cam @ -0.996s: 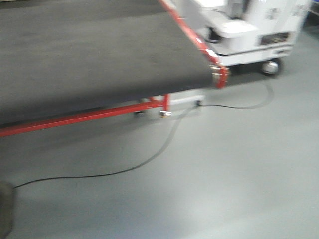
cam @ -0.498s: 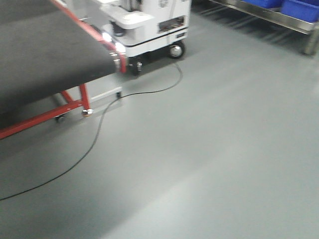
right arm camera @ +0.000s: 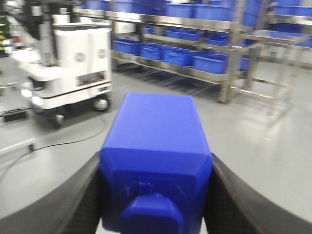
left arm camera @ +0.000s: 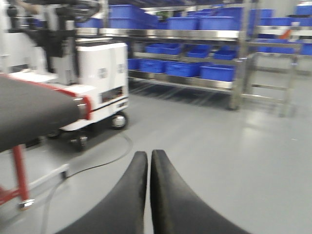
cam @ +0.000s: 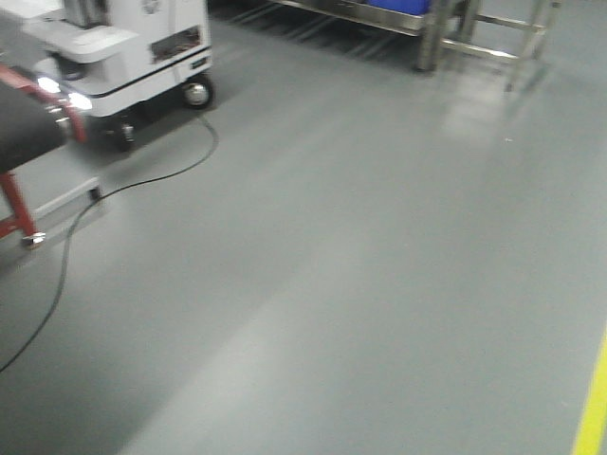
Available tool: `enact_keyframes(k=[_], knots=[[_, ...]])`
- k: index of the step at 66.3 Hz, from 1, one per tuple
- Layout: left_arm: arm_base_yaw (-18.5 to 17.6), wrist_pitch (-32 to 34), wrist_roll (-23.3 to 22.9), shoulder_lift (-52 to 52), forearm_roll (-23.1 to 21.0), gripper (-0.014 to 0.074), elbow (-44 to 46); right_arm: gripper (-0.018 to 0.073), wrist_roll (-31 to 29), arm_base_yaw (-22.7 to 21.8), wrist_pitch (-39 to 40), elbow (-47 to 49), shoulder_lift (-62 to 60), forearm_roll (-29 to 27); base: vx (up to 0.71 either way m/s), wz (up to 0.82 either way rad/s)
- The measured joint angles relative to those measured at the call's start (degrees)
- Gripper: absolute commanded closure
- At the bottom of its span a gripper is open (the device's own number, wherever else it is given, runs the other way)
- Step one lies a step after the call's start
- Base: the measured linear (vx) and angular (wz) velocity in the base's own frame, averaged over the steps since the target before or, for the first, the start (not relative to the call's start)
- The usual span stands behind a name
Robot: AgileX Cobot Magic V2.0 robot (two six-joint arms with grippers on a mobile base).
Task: Pour parts from conveyor to right shelf
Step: 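Drive along the yellow floor line carrying the part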
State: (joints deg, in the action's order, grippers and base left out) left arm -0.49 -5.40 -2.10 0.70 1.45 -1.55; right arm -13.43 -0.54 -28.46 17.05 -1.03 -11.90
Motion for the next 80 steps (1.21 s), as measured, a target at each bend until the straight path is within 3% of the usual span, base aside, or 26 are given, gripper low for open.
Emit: enact_keyframes(k=[80], knots=[[0.00,0.00,0.00,0.00,0.00,0.0603,0.00,0.0561,0.00,0.00,0.00,0.00,0.00,0.00,-0.01,-0.60]])
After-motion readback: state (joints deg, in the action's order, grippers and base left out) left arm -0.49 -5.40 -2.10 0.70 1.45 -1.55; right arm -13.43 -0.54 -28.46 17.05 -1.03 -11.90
